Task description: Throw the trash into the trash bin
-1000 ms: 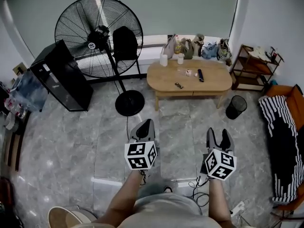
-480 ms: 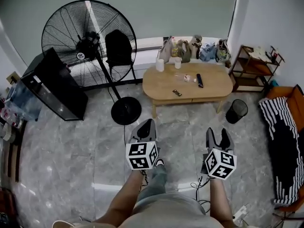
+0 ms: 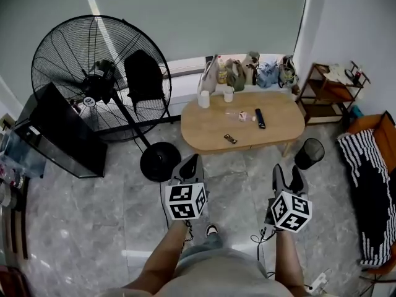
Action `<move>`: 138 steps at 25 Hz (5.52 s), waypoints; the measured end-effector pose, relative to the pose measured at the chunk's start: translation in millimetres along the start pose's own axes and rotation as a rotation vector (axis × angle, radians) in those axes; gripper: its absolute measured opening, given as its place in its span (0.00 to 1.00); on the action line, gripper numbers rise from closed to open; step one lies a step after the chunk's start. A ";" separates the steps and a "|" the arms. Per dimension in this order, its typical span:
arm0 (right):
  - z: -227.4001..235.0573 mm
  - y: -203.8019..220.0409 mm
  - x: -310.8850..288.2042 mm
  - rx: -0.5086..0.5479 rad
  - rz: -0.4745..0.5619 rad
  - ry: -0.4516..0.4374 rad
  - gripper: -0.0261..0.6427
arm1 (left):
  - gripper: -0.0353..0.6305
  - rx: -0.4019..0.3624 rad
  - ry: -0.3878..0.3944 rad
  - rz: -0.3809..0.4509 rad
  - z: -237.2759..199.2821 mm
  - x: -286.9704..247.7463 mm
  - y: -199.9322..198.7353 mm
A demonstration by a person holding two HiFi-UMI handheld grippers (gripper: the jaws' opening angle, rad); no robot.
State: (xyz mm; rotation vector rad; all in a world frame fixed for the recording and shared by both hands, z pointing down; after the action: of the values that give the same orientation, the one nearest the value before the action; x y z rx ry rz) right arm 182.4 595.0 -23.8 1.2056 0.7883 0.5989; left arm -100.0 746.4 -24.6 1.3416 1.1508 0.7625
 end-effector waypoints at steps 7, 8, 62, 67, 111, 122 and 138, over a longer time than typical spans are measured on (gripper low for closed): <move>-15.7 -4.0 -52.3 0.001 -0.005 0.046 0.44 | 0.08 0.012 0.036 -0.005 -35.4 -59.0 -7.2; -16.2 -3.9 -58.3 0.000 -0.010 0.050 0.44 | 0.08 0.015 0.040 -0.008 -37.8 -65.2 -6.9; 137.1 -59.2 -519.3 0.038 -0.272 -0.147 0.45 | 0.08 0.124 -0.220 -0.240 -33.5 -464.5 -4.2; 132.3 -40.6 -532.2 0.036 -0.310 -0.164 0.44 | 0.08 0.138 -0.253 -0.256 -50.6 -473.7 7.7; 1.9 344.5 -555.4 0.343 -0.842 -0.729 0.36 | 0.08 0.392 -0.473 -0.612 -110.9 -398.9 351.0; -3.2 351.0 -553.2 0.464 -0.842 -0.672 0.23 | 0.08 0.377 -0.456 -0.618 -124.1 -398.7 350.8; -9.5 349.3 -556.6 0.479 -0.868 -0.654 0.08 | 0.08 0.360 -0.403 -0.626 -129.0 -422.2 339.9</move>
State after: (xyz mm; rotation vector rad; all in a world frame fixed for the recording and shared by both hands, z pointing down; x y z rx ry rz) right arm -159.2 263.8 429.5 1.2289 0.8028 -0.7041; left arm -285.5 441.6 403.2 1.2387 1.3072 -0.1703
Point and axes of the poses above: the fingertips, and each gripper's own axes: x backward along the fingers, z to its right, y out of its underside, the point moved 10 cm from there along x, backward along the fingers
